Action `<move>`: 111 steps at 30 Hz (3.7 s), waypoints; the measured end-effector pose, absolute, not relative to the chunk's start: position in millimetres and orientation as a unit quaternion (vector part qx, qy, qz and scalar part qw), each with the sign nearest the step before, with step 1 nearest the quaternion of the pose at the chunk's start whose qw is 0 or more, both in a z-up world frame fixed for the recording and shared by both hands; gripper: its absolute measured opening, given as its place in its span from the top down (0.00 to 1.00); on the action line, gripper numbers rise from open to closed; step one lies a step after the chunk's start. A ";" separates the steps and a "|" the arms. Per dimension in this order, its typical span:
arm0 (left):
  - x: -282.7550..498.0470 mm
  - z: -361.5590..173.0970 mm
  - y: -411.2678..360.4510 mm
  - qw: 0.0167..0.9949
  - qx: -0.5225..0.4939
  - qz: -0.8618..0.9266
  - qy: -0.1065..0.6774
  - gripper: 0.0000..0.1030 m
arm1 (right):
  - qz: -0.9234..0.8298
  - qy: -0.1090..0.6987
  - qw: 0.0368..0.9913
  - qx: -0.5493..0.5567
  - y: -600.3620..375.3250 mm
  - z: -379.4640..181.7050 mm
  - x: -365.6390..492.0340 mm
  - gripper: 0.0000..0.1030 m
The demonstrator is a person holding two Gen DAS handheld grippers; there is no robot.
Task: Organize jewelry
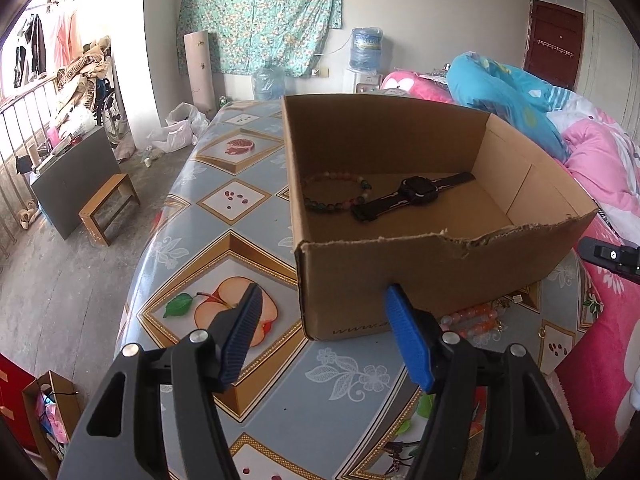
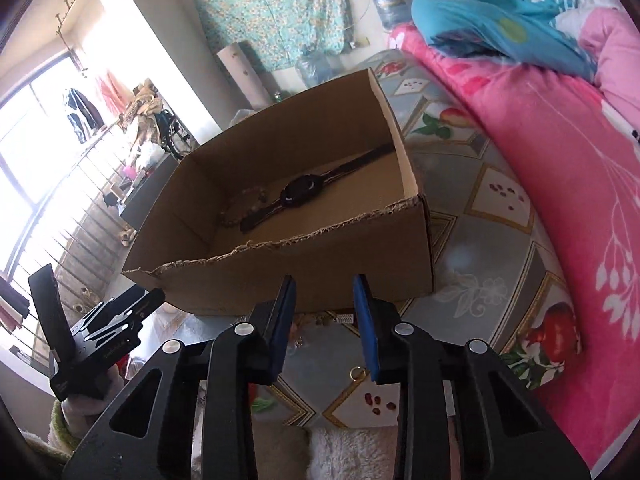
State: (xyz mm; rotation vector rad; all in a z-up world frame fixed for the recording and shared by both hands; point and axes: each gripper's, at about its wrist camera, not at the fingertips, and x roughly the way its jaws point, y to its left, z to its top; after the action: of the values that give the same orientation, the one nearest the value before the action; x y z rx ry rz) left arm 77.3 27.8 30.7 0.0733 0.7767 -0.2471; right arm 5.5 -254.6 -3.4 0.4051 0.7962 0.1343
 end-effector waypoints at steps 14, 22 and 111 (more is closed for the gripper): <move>85.8 31.0 21.8 0.916 0.026 -0.125 0.380 0.38 | 0.072 0.383 0.898 0.202 -262.6 -11.3 26.5 0.75; 74.7 28.6 25.4 0.916 0.037 -0.128 0.378 0.38 | 0.058 0.375 0.906 0.185 -268.3 -10.5 9.8 0.70; 88.4 14.0 25.2 0.863 0.101 -0.229 0.438 0.92 | 0.096 0.415 0.889 0.166 -236.2 -60.7 -16.9 0.64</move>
State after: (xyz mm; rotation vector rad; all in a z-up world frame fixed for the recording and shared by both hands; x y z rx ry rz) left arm 88.4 25.2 14.0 0.2125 0.9185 -0.4808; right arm -16.9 -236.2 -60.7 0.3455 0.8623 0.1995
